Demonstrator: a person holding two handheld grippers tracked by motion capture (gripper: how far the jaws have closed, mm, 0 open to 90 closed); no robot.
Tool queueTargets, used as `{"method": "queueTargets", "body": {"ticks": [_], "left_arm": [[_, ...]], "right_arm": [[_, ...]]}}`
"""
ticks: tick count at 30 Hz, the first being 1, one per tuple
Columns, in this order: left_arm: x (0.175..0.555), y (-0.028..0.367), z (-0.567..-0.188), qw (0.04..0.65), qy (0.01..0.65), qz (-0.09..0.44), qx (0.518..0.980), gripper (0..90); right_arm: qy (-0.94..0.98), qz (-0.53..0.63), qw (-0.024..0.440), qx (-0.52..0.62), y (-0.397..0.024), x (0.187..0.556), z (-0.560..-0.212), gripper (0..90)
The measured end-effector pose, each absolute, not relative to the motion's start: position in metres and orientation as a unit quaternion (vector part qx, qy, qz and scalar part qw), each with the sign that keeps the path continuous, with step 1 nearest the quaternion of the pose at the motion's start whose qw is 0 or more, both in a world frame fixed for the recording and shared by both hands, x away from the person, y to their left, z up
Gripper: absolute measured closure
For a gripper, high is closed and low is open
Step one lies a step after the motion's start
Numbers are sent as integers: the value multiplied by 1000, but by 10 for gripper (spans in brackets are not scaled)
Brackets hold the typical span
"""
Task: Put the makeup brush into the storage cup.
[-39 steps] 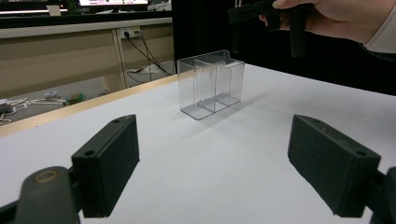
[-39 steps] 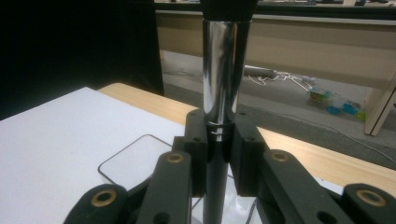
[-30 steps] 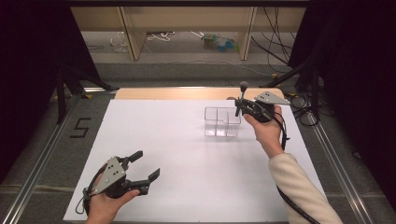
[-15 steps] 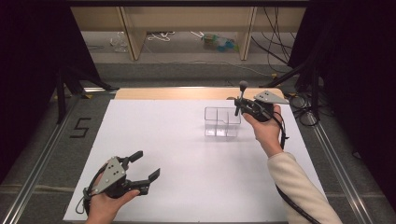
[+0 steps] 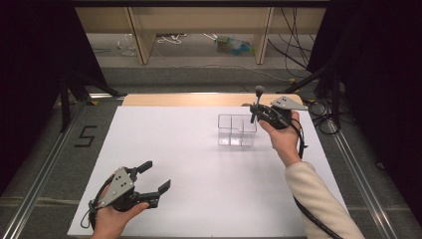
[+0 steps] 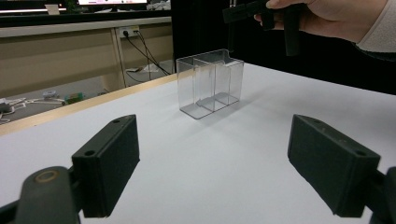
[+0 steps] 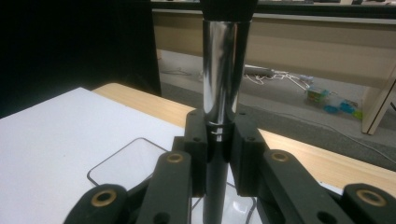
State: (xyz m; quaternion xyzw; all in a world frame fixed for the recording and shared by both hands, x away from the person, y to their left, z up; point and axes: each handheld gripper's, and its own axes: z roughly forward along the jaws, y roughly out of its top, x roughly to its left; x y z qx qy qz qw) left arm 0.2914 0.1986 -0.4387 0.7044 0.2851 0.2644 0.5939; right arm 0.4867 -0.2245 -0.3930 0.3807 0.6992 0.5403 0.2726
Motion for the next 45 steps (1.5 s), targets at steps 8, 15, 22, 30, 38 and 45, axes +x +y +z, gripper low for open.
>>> {"method": "queueTargets", "body": {"ticks": [8, 15, 22, 30, 38, 45], "left_arm": [[291, 198, -439, 595, 290, 262, 703, 167], [291, 198, -439, 595, 290, 262, 702, 167], [291, 199, -439, 594, 286, 264, 704, 167], [291, 199, -439, 594, 285, 264, 704, 168], [291, 199, -439, 594, 286, 265, 704, 167], [291, 199, -439, 594, 287, 264, 704, 168]], "right_arm": [[703, 533, 273, 383, -224, 488, -394, 794], [702, 535, 272, 383, -223, 489, -397, 794], [703, 534, 270, 385, -223, 489, -398, 794], [708, 526, 269, 386, -223, 489, -399, 794], [708, 528, 269, 385, -222, 490, -402, 794], [711, 524, 266, 387, -222, 490, -404, 794]]}}
